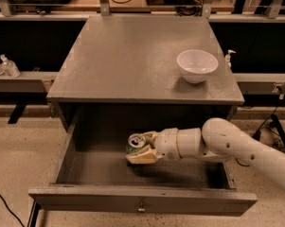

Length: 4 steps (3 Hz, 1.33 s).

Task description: Place green can into top drawer

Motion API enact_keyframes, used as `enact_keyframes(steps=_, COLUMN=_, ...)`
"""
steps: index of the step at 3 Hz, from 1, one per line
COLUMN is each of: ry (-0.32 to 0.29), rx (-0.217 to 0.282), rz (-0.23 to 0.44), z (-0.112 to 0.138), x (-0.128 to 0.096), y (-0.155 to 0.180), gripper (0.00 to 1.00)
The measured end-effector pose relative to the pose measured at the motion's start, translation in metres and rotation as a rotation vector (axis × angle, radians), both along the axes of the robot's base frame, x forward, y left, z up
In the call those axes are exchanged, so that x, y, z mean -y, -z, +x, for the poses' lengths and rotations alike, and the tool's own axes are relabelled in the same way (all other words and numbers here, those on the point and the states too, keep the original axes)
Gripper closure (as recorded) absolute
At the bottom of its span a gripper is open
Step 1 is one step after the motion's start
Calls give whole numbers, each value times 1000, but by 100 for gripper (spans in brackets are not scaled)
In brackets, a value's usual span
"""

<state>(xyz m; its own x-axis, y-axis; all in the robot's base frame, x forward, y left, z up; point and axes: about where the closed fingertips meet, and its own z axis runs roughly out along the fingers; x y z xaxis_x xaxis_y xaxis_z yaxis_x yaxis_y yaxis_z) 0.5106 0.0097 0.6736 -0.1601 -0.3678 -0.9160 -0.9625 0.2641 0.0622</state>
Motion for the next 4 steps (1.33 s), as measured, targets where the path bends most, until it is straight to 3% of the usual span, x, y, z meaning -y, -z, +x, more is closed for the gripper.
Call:
enact_keyframes(steps=1, ry=6, rx=-51, rz=-16, z=3, x=1, y=25, gripper=76)
enact_keyframes(steps=3, ry=-1, rx=-52, rz=-15, z=2, x=-3, y=25, gripper=29)
enact_keyframes(steps=4, ry=-7, rx=-54, rz=-5, z=1, x=-5, y=23, gripper=1)
